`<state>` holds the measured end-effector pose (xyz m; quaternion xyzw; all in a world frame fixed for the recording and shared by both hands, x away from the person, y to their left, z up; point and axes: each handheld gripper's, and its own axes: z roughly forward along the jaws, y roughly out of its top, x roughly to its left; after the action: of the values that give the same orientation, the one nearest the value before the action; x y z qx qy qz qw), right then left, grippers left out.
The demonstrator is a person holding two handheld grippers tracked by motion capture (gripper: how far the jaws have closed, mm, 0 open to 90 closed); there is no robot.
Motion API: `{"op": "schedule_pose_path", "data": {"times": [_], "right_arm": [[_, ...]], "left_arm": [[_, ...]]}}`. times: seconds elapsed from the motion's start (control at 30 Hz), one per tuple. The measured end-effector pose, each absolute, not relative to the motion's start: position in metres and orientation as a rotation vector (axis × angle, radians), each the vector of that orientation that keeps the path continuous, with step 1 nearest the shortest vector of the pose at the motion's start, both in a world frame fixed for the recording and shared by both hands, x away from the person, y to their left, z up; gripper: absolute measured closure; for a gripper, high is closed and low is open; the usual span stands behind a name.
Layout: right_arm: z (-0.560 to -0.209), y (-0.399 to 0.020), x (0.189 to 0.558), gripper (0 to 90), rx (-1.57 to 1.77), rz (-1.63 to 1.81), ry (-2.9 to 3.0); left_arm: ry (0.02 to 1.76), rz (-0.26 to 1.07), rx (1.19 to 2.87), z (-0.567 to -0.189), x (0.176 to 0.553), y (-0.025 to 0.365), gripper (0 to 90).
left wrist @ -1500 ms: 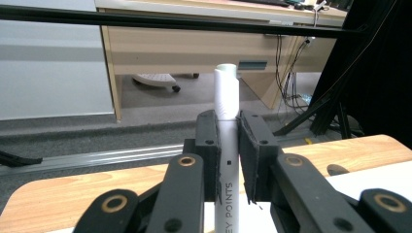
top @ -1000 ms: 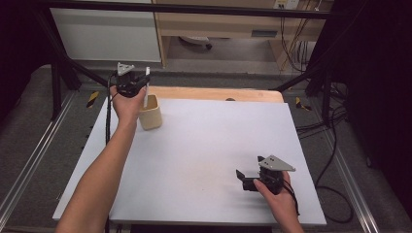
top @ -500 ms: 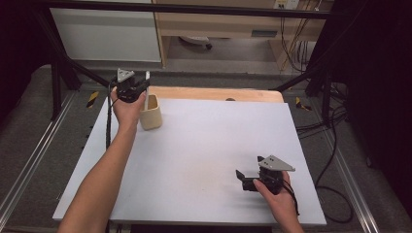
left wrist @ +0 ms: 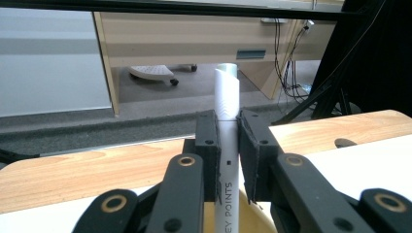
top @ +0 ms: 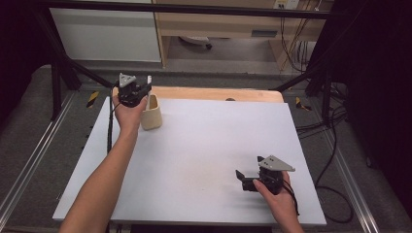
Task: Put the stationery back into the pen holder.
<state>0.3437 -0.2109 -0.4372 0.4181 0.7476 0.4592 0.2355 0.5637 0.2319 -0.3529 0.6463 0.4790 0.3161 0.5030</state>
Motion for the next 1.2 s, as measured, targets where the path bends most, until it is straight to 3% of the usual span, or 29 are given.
{"op": "schedule_pose_path", "data": {"times": [0.23, 0.33, 0.5, 0.53, 0.77, 0.9, 1.2], "right_arm": [[-0.438, -0.211, 0.344, 3.6, 1.145, 1.261, 2.054], [-0.438, -0.21, 0.345, 3.5, 1.143, 1.263, 2.057], [-0.436, -0.209, 0.343, 3.5, 1.136, 1.263, 2.056], [-0.436, -0.209, 0.342, 3.5, 1.139, 1.266, 2.055], [-0.436, -0.21, 0.343, 3.4, 1.137, 1.264, 2.05], [-0.435, -0.209, 0.342, 3.4, 1.142, 1.27, 2.049], [-0.434, -0.212, 0.343, 3.4, 1.139, 1.273, 2.041]], "left_arm": [[1.126, 0.758, 1.585, -0.354, 0.558, 0.225, 78.4], [1.117, 0.784, 1.585, -0.348, 0.553, 0.223, 55.7], [1.099, 0.8, 1.539, -0.333, 0.541, 0.223, 40.4], [1.1, 0.806, 1.537, -0.331, 0.539, 0.222, 34.0], [1.096, 0.763, 1.6, -0.32, 0.522, 0.214, 10.7], [1.096, 0.735, 1.61, -0.317, 0.51, 0.21, 6.2], [1.071, 0.68, 1.631, -0.319, 0.485, 0.205, 6.0]]}}
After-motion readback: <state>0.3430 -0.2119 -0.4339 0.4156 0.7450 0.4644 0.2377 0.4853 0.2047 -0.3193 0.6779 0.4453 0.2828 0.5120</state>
